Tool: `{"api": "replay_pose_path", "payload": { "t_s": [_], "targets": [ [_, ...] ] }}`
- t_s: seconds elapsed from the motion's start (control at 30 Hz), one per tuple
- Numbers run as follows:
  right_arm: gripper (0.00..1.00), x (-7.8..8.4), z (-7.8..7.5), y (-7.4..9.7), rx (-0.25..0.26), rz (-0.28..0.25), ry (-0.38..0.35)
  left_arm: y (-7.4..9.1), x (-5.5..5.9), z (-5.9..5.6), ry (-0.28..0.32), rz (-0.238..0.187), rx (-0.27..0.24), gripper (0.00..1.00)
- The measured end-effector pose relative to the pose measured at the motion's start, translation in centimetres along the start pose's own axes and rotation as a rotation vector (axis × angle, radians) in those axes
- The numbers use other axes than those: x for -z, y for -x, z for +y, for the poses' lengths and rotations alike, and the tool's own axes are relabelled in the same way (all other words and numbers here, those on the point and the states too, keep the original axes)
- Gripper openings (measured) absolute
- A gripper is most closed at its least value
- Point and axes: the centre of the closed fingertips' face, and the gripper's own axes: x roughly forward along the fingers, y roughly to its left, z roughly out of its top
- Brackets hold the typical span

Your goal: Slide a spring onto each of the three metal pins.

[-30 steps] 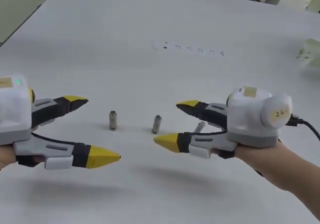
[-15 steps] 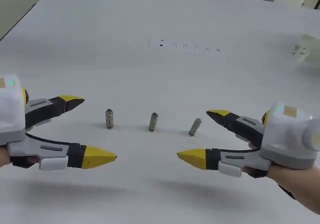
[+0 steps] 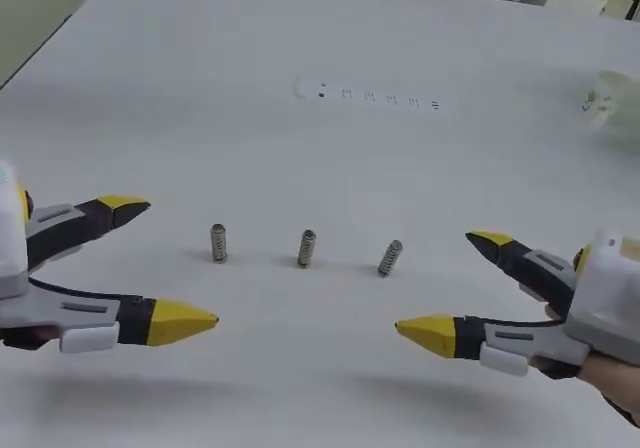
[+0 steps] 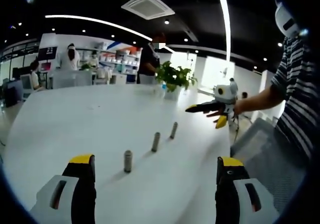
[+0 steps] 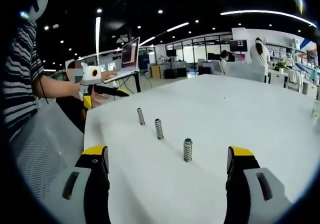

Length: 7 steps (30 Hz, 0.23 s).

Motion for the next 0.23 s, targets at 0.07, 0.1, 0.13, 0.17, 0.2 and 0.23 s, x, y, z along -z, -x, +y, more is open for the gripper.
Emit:
{"api": "replay_pose_path", "payload": {
  "t_s": [0.07, 0.1, 0.13, 0.17, 0.2, 0.23],
  "targets": [
    [0.99, 0.08, 0.20, -0.07, -0.008, 0.004, -0.002, 0.14, -0.04, 0.12, 0.001, -0.002, -0.005, 0.98],
    [0.99, 0.18, 0.24, -0.12, -0.009, 0.010, 0.009, 0.23, -0.08, 0.21, 0.000, -0.004, -0.009, 0.98],
    [0.99, 0.27, 0.25, -0.13, -0.010, 0.016, 0.015, 0.30, -0.09, 0.27, 0.000, -0.004, -0.011, 0.98],
    [0.99, 0.27, 0.32, -0.15, -0.014, 0.017, 0.017, 0.40, -0.09, 0.36, -0.001, -0.006, -0.015, 0.98],
    [0.99, 0.24, 0.32, -0.16, -0.015, 0.015, 0.016, 0.47, -0.07, 0.45, -0.002, -0.006, -0.020, 0.98],
    [0.99, 0.22, 0.40, -0.18, -0.018, 0.015, 0.015, 0.55, 0.06, 0.51, -0.002, -0.004, -0.022, 0.98]
  ]
}}
